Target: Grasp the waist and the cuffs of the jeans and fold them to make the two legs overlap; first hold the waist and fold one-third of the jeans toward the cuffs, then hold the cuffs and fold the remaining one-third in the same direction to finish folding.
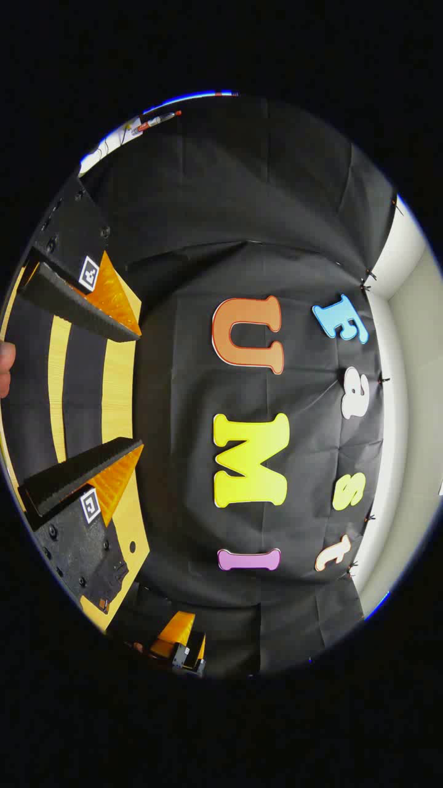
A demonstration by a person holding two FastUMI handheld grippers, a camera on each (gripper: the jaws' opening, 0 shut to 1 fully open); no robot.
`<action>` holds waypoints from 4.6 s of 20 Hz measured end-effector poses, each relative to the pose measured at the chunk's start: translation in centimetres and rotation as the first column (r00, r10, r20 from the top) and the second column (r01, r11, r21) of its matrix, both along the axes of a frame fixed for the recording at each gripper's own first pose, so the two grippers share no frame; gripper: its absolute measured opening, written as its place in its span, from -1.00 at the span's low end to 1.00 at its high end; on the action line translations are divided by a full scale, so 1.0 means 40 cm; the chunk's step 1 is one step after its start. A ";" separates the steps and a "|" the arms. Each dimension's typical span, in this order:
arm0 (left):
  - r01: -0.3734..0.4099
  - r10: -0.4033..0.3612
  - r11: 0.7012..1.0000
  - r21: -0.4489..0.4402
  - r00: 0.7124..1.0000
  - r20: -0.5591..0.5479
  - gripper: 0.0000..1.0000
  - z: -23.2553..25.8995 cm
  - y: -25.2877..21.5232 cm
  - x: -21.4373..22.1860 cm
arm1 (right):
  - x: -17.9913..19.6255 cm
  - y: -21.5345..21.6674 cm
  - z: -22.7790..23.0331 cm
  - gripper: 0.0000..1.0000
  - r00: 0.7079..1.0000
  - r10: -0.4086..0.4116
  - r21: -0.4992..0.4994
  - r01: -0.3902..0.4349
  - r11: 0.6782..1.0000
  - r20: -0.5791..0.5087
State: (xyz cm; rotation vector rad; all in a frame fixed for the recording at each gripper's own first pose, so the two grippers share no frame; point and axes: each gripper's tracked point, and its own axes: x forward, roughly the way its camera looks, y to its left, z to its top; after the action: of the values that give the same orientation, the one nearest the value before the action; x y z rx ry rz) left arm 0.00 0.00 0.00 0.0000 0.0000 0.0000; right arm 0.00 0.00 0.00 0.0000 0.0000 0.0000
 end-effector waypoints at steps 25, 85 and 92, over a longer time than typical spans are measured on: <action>0.020 -0.020 1.000 0.018 0.999 0.032 0.99 0.032 -0.055 0.012 | 0.007 -0.047 -0.024 0.93 1.000 -0.016 0.024 0.017 1.000 -0.022; -0.704 -0.080 0.247 -0.666 0.670 -0.738 -0.93 -0.591 0.416 0.012 | 0.093 -0.648 -0.722 -0.77 0.577 0.139 0.581 0.718 0.384 -0.805; -0.662 -0.165 0.340 -0.668 0.658 -0.735 -0.93 -0.474 0.437 0.152 | 0.233 -0.637 -0.568 -0.79 0.642 0.207 0.663 0.634 0.397 -0.738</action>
State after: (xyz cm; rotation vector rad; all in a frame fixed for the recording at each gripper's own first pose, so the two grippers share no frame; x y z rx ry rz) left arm 6.09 17.46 -18.95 -1.2091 0.8310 0.3768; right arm 9.32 -25.47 -22.72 1.1636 0.8728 -0.3192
